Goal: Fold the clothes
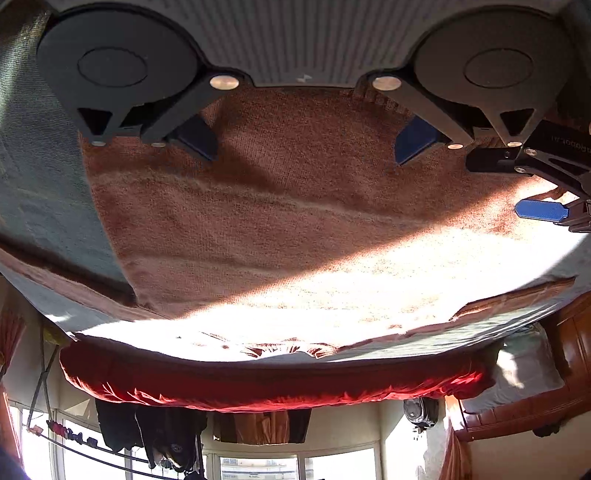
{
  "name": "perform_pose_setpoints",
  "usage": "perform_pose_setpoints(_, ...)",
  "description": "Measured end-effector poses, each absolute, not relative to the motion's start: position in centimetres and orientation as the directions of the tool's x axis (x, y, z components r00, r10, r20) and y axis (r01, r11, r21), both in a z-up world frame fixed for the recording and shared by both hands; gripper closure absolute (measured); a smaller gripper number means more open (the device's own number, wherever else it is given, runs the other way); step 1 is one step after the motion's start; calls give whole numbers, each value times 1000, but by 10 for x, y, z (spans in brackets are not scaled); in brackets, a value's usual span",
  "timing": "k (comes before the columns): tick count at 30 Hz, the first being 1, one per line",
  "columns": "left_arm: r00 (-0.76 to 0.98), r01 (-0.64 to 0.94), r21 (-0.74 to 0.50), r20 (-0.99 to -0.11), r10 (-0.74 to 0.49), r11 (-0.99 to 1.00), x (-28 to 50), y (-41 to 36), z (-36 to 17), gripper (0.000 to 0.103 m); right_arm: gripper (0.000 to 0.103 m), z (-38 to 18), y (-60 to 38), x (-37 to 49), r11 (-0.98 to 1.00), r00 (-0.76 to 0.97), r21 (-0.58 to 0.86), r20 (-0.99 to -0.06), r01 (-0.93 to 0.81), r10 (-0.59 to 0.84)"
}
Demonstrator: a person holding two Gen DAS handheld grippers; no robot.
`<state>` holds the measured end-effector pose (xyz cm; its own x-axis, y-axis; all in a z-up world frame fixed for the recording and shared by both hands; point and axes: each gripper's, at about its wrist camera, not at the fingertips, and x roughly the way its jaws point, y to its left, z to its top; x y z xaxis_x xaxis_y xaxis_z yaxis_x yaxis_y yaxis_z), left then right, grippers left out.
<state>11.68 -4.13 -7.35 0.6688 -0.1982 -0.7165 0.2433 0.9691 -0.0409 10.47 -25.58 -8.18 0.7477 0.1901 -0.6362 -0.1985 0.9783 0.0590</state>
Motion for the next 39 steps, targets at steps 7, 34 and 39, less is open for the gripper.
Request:
perform_pose_setpoints(7,663,218,-29,-730,-169,976,121,-46,-73,1,0,-96,-259,98,981,783,98,-591,-170,195)
perform_pose_setpoints(34,707,225,-64,-676,-208,972,113,-51,-77,1,0,-43,-275,125,982,850,93,-491,-165,190)
perform_pose_setpoints(39,706,239,-82,-670,-231,968,111,-46,-76,1,0,-10,-278,199,986,880,72,-445,-152,169)
